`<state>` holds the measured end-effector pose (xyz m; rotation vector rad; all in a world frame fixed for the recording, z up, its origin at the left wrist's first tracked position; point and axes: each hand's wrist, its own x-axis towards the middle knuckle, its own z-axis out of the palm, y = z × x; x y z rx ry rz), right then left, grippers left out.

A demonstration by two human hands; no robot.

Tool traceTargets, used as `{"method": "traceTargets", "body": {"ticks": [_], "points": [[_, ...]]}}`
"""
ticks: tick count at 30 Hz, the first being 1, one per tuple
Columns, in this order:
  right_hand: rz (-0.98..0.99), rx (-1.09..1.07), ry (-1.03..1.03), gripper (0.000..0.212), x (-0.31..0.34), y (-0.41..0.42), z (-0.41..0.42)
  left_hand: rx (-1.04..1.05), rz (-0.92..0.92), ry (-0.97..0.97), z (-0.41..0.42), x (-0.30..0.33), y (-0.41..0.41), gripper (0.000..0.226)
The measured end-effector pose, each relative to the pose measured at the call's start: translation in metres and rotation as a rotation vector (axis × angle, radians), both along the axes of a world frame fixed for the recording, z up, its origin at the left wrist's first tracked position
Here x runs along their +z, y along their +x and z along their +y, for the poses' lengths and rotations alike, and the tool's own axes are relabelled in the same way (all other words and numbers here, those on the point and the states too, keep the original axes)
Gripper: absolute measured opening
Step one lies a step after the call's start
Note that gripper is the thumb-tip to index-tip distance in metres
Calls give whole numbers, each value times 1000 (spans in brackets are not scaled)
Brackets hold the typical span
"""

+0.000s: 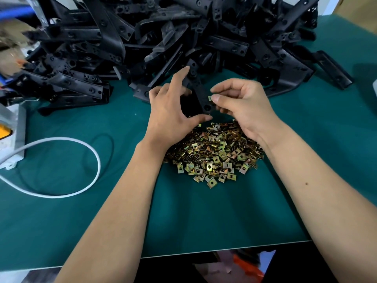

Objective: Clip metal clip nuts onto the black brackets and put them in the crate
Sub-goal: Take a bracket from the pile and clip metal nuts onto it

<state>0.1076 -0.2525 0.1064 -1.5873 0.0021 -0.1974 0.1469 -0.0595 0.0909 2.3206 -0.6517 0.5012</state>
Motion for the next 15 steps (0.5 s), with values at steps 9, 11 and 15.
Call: {"method": "traceTargets", "body": {"ticks": [9,11,15], "points": [[30,92,-30,32,3,-1,-4,-44,6,0,2,-2,0,113],[18,82,-24,32,3,-2,-2,-43,-4,3,2,-1,1,113],[-22,75,-41,31,2,-3,0,-36,-31,-2,0,0,-1,113]]}}
